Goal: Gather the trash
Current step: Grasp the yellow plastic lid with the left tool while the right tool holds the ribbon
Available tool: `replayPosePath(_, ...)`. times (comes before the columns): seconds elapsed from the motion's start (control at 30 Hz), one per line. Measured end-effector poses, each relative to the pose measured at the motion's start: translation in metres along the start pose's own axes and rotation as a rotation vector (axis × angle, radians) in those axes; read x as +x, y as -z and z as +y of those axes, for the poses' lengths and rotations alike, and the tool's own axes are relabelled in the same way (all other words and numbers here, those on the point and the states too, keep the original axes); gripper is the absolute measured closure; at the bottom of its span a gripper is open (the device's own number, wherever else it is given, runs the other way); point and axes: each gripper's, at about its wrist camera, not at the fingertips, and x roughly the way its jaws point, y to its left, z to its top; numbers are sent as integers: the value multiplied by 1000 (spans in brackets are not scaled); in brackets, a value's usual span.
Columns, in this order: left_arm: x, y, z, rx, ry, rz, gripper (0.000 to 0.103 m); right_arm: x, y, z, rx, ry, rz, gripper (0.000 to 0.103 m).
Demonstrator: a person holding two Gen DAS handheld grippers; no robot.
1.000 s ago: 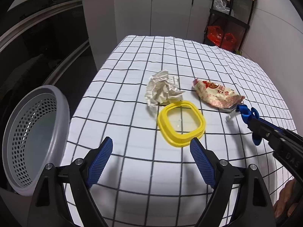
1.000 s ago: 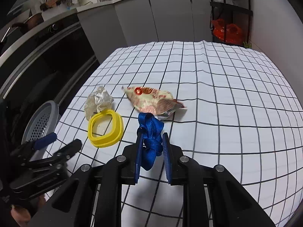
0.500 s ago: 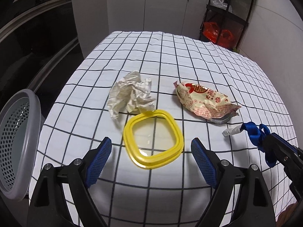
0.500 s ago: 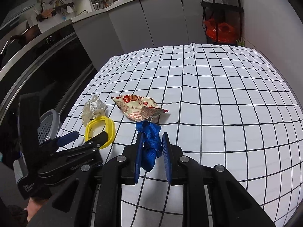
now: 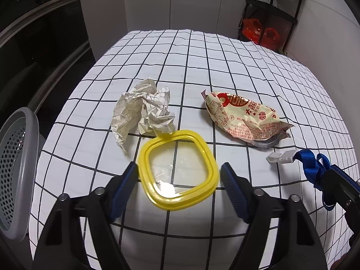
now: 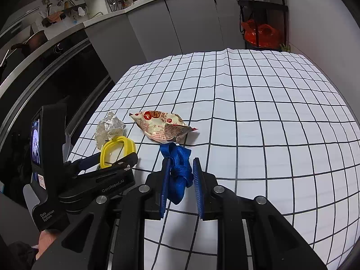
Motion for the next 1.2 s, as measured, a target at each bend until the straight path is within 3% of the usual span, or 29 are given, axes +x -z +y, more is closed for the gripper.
replayPosePath(0.33,-10,2,6,-4,23,-11,32,-2,1,4,-8,3,-3,83)
replayPosePath(0.67,-55,9,25,3,37,-88,33,-17,5,9,-27,-12,-32,83)
replayPosePath(1.2,-120,30,76,13,-17,-177,33,-45,15,59,-106,-68,-76,85)
